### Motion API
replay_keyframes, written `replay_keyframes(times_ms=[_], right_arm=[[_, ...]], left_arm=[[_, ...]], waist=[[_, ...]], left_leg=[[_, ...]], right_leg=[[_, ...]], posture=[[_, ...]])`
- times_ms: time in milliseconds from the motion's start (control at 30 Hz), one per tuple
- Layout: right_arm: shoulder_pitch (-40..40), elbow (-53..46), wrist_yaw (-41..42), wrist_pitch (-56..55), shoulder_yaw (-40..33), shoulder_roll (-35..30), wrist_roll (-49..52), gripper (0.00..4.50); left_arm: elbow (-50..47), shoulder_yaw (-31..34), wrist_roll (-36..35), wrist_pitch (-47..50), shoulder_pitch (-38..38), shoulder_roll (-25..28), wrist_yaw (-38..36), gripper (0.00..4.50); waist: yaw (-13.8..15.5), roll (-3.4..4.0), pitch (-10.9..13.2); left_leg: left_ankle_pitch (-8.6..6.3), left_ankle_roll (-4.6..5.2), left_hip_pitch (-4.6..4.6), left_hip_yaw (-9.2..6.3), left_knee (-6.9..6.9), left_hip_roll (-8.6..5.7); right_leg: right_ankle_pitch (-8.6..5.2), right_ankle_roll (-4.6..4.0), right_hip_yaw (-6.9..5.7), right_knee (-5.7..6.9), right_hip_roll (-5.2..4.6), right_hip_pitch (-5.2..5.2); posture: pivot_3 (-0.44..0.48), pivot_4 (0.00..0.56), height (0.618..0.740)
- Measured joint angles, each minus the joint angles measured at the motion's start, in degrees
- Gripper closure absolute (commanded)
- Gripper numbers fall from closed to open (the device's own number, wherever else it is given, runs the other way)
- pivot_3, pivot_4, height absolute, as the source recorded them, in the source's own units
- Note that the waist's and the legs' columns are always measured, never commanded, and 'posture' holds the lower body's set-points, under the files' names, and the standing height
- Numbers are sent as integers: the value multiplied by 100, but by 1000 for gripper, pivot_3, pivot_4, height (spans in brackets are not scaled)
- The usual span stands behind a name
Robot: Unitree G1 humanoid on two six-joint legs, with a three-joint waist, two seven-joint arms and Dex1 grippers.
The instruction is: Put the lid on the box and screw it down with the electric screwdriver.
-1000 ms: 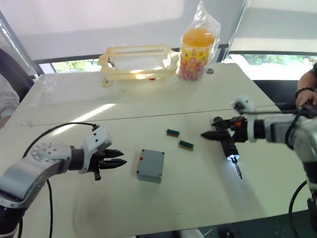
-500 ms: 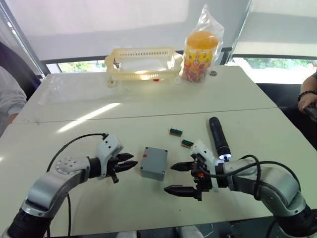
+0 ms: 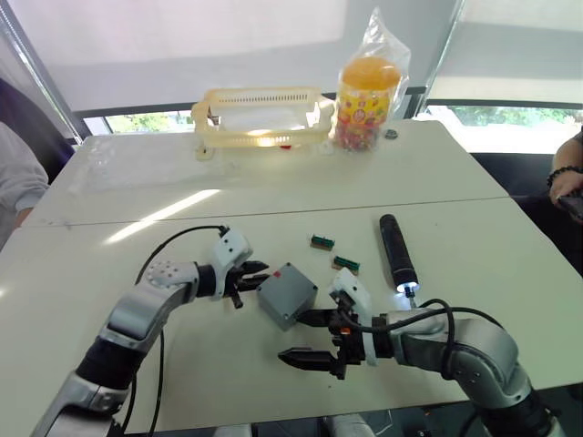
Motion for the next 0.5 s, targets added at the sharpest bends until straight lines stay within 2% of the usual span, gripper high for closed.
replay_keyframes(times_ms=[133, 267, 333, 433, 500], right_arm=[[48, -154, -45, -10, -124, -124, 41, 58], [101, -186, 226, -217, -504, -828, -42, 58], [78, -132, 427, -470, -595, -1079, -185, 58], [-45, 258, 874, -1008, -504, -1333, -508, 58], [-163, 530, 1081, -1302, -363, -1379, -762, 58]], left_arm=[[436, -24, 229, -302, -130, -37, -93, 2981], [370, 233, 279, -314, 62, 333, -113, 2981], [117, 499, 217, -168, 315, 600, -133, 2981], [-935, 928, -171, 367, 1143, 1160, -315, 2981], [-1414, 1092, -394, 677, 1480, 1295, -367, 2981]], waist=[[-17, 0, 0], [-39, 0, 0], [-43, 0, 0], [-100, 0, 0], [-100, -1, 0]], left_leg=[[0, 0, 0, -1, -1, 0], [0, 0, 3, 1, -5, 1], [0, 1, 5, -1, -8, 3], [0, 1, 5, 1, -11, 5], [0, 0, 4, 0, -7, 3]], right_leg=[[0, 1, 0, 1, 0, -1], [0, 1, 0, 3, 0, -2], [0, 1, -2, 5, 1, -3], [0, 1, -1, 6, -2, -3], [0, 1, -2, 5, -4, -2]], posture=[[0, 150, 740], [0, 150, 740], [0, 150, 740], [0, 150, 740], [0, 150, 740]])
